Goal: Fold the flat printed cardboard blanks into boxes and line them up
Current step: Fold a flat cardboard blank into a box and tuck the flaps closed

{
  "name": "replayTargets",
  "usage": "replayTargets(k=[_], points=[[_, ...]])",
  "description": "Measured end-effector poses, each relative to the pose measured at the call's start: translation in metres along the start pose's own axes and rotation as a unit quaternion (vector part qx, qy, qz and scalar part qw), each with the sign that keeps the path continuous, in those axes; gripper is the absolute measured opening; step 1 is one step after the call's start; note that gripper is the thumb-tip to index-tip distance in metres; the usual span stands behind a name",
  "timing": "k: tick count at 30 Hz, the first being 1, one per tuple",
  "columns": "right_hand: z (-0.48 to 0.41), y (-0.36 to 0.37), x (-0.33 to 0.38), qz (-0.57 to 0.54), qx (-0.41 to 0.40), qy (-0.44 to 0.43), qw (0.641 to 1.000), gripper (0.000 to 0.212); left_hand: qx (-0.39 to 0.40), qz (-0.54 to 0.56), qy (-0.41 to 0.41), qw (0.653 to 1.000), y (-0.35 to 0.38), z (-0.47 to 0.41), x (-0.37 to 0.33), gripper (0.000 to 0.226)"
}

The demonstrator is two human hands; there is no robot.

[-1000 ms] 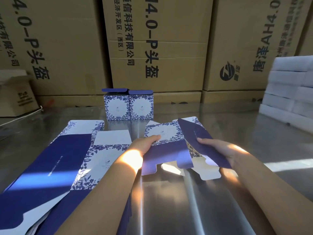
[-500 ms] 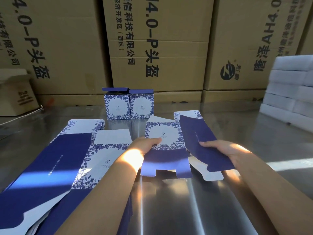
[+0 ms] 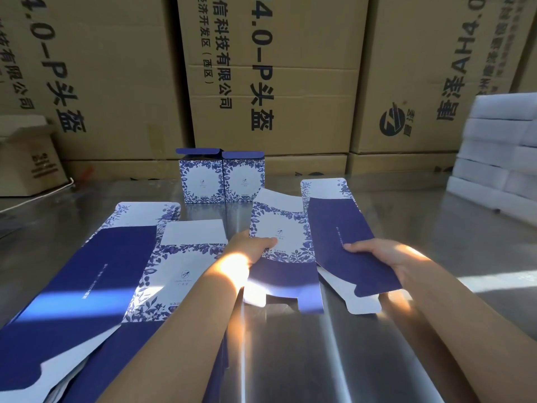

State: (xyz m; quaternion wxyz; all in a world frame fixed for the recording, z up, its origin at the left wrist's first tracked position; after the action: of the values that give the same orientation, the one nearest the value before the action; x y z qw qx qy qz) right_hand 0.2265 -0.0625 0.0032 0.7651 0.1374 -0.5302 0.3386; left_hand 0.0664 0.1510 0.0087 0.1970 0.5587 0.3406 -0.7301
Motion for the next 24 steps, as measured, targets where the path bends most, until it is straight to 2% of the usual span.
replayTargets(k=[8,11,13,14,15,17,19,21,24], points=[[0.007,-0.002,0.006,0.044,-0.038,-0.017,0.998,0.027,0.013,0.0,0.004,1.0,0.001,0.001,-0.003,0.067],[0.009,-0.002,0.009,0.052,-0.047,-0.039,0.997,0.029,0.036,0.006,-0.006,0.999,0.0,0.001,-0.002,0.048],[0.008,-0.003,0.014,0.047,-0.053,-0.073,0.995,0.039,0.043,0.043,-0.026,0.998,-0.001,0.004,-0.002,0.024],[0.007,-0.003,0.017,0.046,-0.063,-0.096,0.992,0.049,0.042,0.07,-0.039,0.996,-0.001,0.005,-0.001,0.02],[0.007,-0.004,0.02,0.074,-0.091,-0.123,0.985,0.059,0.044,0.089,-0.052,0.994,-0.001,0.007,0.001,0.019],[0.012,-0.006,0.03,0.195,-0.17,-0.189,0.947,0.075,0.064,0.146,-0.069,0.985,0.002,0.011,0.001,0.02],[0.021,0.005,0.038,0.243,-0.159,-0.271,0.918,0.065,0.113,0.247,-0.073,0.96,0.008,0.017,-0.004,0.023],[0.025,0.021,0.041,0.244,-0.076,-0.334,0.907,0.048,0.169,0.371,-0.058,0.911,0.013,0.02,-0.011,0.044],[0.025,0.035,0.037,0.243,-0.024,-0.351,0.904,0.046,0.219,0.461,-0.061,0.858,0.016,0.023,-0.017,0.055]])
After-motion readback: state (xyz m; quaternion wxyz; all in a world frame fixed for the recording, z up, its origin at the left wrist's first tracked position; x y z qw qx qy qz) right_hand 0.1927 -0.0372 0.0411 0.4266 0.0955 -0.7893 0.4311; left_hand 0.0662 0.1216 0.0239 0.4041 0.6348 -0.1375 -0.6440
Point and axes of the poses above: each hand's wrist, its own z-axis away from the middle knuckle, its own y-axis out of the palm, x = y × z, the point moved 6 cm from there along -z, towards the middle knuckle, and after that the axes turned 3 degrees about x, right-handed, at the moved point
